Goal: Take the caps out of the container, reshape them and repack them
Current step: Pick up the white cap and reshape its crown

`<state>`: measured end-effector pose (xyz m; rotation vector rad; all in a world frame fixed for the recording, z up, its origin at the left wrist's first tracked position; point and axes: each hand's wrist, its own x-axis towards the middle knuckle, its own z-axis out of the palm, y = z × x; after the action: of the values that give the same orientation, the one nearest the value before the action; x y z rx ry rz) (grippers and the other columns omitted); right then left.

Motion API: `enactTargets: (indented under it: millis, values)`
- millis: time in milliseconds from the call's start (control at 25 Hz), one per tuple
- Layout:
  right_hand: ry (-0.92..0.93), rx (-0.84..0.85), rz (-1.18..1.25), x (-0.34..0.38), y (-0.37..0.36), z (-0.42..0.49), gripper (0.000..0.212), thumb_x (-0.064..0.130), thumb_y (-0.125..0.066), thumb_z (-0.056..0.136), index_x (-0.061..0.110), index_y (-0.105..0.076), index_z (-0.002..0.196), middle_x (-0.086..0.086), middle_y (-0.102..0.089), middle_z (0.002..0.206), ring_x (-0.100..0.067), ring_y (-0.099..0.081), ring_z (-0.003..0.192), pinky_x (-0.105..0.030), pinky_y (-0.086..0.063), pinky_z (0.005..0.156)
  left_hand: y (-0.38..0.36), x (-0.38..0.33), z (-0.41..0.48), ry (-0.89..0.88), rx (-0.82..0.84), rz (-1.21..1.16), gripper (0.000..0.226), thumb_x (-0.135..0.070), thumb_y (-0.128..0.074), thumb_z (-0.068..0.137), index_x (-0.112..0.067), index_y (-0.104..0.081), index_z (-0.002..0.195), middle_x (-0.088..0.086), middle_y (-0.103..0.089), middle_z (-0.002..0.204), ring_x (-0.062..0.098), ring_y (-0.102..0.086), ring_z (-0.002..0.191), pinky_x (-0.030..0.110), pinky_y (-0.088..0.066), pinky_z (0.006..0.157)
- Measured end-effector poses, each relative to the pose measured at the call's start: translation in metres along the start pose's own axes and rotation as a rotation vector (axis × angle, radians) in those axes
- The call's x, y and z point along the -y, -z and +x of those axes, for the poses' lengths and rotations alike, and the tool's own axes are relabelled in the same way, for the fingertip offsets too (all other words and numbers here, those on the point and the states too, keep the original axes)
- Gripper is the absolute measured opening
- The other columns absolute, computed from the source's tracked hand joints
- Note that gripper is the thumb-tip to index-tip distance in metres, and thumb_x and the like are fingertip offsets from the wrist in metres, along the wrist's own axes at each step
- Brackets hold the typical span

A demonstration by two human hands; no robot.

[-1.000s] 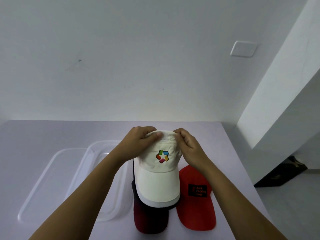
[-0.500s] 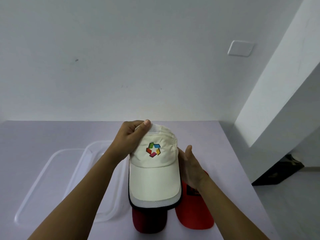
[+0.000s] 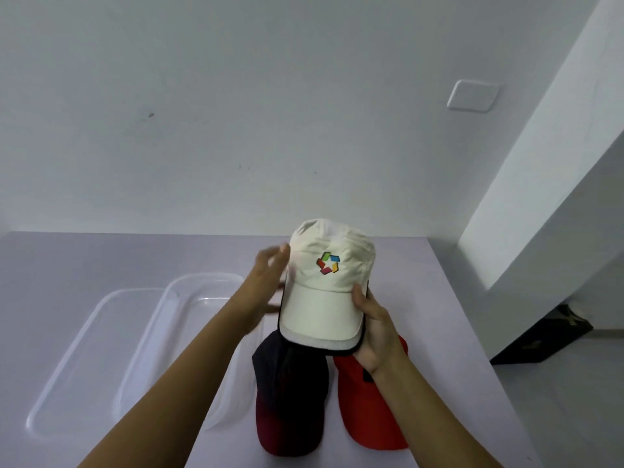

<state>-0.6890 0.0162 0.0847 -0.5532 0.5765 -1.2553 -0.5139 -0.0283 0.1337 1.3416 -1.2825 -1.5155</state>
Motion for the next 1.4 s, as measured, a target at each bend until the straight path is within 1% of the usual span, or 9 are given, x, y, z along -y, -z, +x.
enactTargets:
  millis: [80,360,520,680,800,960,1120,1200,1400]
  values:
    - [0.036,-0.028,-0.003,0.007,0.0,0.003,0.082,0.035,-0.084,0.062,0.015,-0.049,0.134,-0.015,-0.057,0.134,-0.034,-0.056,0.121,-0.047,-0.05,0.096,-0.01,0.016,-0.009,0.233,0.189,-0.247,0.043,-0.05,-0.048,0.089,-0.019,-0.056,0.118,0.006,-0.064,0.118,0.024,-0.063,0.107,0.04,-0.056,0.082]
    - [-0.05,0.035,0.102,0.001,-0.006,-0.005,0.079,0.039,-0.076,0.07,0.016,-0.045,0.138,-0.016,-0.05,0.14,-0.036,-0.048,0.128,-0.052,-0.038,0.107,-0.017,0.039,-0.004,0.034,0.224,-0.819,0.071,-0.022,-0.081,0.071,-0.006,-0.048,0.132,0.016,-0.059,0.132,0.031,-0.056,0.122,0.046,-0.048,0.099]
    - [-0.055,-0.063,0.257,-0.007,-0.015,-0.011,0.085,0.031,-0.085,0.061,0.008,-0.048,0.134,-0.018,-0.056,0.134,-0.033,-0.057,0.119,-0.044,-0.05,0.096,-0.02,0.041,-0.001,0.016,0.147,-0.672,0.045,-0.023,-0.057,0.091,-0.006,-0.048,0.132,0.016,-0.06,0.131,0.031,-0.057,0.121,0.047,-0.046,0.102]
    - [-0.057,-0.191,0.235,-0.001,-0.021,-0.014,0.051,0.029,-0.059,0.084,0.007,-0.052,0.129,-0.018,-0.063,0.125,-0.03,-0.065,0.107,-0.039,-0.058,0.082,-0.015,0.042,-0.006,0.061,0.061,-0.202,0.047,-0.045,-0.051,0.092,-0.017,-0.05,0.129,0.003,-0.061,0.128,0.021,-0.058,0.115,0.045,-0.046,0.101]
    - [-0.095,-0.228,0.226,-0.004,-0.019,-0.018,0.044,0.026,-0.055,0.085,0.007,-0.055,0.125,-0.016,-0.068,0.116,-0.028,-0.07,0.098,-0.04,-0.058,0.081,0.001,0.025,0.002,-0.16,-0.118,0.013,0.052,-0.041,-0.053,0.092,-0.027,-0.034,0.138,-0.008,-0.041,0.141,0.011,-0.045,0.121,0.033,-0.039,0.099]
    - [-0.128,-0.262,0.228,-0.011,-0.02,-0.017,0.05,0.026,-0.06,0.08,0.009,-0.053,0.127,-0.017,-0.065,0.122,-0.032,-0.064,0.109,-0.045,-0.053,0.088,0.016,-0.006,0.016,-0.339,0.016,0.077,0.041,-0.028,-0.058,0.09,-0.029,-0.042,0.128,-0.009,-0.051,0.131,0.009,-0.051,0.12,0.028,-0.042,0.099]
    - [-0.126,-0.273,0.238,-0.013,-0.02,-0.016,0.05,0.025,-0.06,0.079,0.009,-0.054,0.127,-0.017,-0.064,0.123,-0.035,-0.059,0.116,-0.045,-0.053,0.087,0.021,-0.01,0.025,-0.354,0.001,0.221,0.012,-0.027,-0.06,0.091,-0.017,-0.059,0.097,0.002,-0.064,0.096,0.016,-0.06,0.091,0.033,-0.048,0.083]
    - [-0.129,-0.276,0.233,-0.014,-0.019,-0.017,0.051,0.025,-0.061,0.078,0.009,-0.055,0.126,-0.017,-0.065,0.121,-0.034,-0.062,0.112,-0.045,-0.054,0.084,0.024,-0.011,0.028,-0.34,-0.01,0.306,0.026,-0.037,-0.059,0.09,-0.01,-0.061,0.089,0.003,-0.062,0.086,0.014,-0.056,0.082,0.033,-0.045,0.077]
    - [-0.125,-0.281,0.234,-0.016,-0.014,-0.018,0.051,0.025,-0.061,0.077,0.01,-0.055,0.126,-0.017,-0.067,0.118,-0.032,-0.069,0.098,-0.043,-0.056,0.08,0.026,-0.026,0.028,-0.378,0.025,0.393,0.02,-0.027,-0.052,0.096,-0.009,-0.062,0.098,0.005,-0.061,0.092,0.013,-0.056,0.085,0.031,-0.046,0.08]
